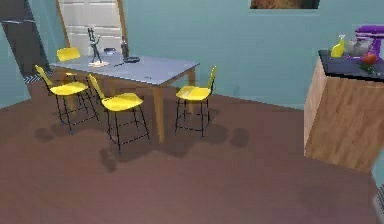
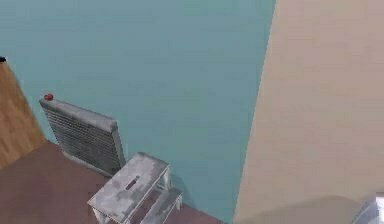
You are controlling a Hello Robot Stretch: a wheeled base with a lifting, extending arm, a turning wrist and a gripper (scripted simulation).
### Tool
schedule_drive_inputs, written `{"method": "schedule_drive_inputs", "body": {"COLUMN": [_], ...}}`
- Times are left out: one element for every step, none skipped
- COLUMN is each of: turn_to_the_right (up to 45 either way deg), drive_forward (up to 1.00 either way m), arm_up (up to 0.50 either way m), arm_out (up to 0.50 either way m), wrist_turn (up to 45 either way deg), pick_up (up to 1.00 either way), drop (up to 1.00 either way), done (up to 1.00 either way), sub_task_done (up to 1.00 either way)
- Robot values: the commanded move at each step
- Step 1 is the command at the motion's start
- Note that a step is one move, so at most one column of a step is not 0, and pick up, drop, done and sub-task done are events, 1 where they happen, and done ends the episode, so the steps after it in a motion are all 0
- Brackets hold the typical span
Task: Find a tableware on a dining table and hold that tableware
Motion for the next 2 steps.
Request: {"method": "schedule_drive_inputs", "body": {"turn_to_the_right": [0.0, 12.0], "drive_forward": [1.0, 0.0], "arm_up": [0.0, 0.0], "arm_out": [0.0, 0.0], "wrist_turn": [0.0, 0.0], "pick_up": [0.0, 0.0], "drop": [0.0, 0.0], "done": [0.0, 0.0], "sub_task_done": [0.0, 0.0]}}
